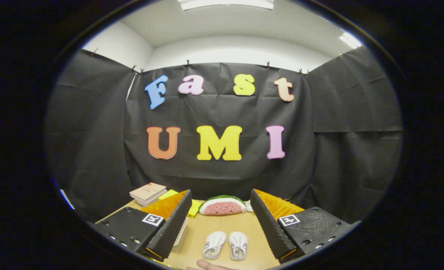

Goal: Open the storage box then place both shoes into the box .Put the left shoe in first, then the right shoe, with the right side of both shoes facing outward in a uniform manner.

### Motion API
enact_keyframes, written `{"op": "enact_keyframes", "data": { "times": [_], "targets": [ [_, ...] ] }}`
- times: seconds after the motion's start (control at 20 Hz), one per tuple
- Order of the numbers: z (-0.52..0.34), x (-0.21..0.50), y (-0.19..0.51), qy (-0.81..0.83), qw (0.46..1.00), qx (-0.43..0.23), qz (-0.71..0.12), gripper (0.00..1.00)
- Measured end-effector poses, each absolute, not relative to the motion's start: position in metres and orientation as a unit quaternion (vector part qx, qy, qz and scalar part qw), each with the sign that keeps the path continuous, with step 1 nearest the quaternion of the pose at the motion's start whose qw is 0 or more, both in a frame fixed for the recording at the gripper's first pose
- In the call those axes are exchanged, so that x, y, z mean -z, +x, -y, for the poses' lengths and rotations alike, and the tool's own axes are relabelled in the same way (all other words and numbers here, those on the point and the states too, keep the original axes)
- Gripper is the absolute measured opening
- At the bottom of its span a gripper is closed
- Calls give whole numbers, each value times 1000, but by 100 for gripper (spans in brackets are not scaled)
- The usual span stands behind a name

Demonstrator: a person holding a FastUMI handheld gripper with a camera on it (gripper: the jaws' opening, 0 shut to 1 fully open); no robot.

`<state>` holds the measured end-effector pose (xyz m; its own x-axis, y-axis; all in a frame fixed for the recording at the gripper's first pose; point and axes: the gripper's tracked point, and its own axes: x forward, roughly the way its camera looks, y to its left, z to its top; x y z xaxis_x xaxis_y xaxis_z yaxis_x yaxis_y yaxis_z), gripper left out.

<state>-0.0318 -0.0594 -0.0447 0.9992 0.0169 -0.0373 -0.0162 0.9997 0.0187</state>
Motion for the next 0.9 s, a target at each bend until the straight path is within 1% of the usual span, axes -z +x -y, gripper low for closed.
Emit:
{"op": "enact_keyframes", "data": {
  "times": [0.25, 0.55, 0.7, 0.9],
  "targets": [
    [54, 72, -25, 11, 998, -50, -47, 95],
    [29, 117, 11, 48, 983, -141, -111, 94],
    [8, 155, 37, 69, 964, -197, -162, 95],
    [-25, 208, 79, 110, 925, -277, -235, 95]
  ]
}}
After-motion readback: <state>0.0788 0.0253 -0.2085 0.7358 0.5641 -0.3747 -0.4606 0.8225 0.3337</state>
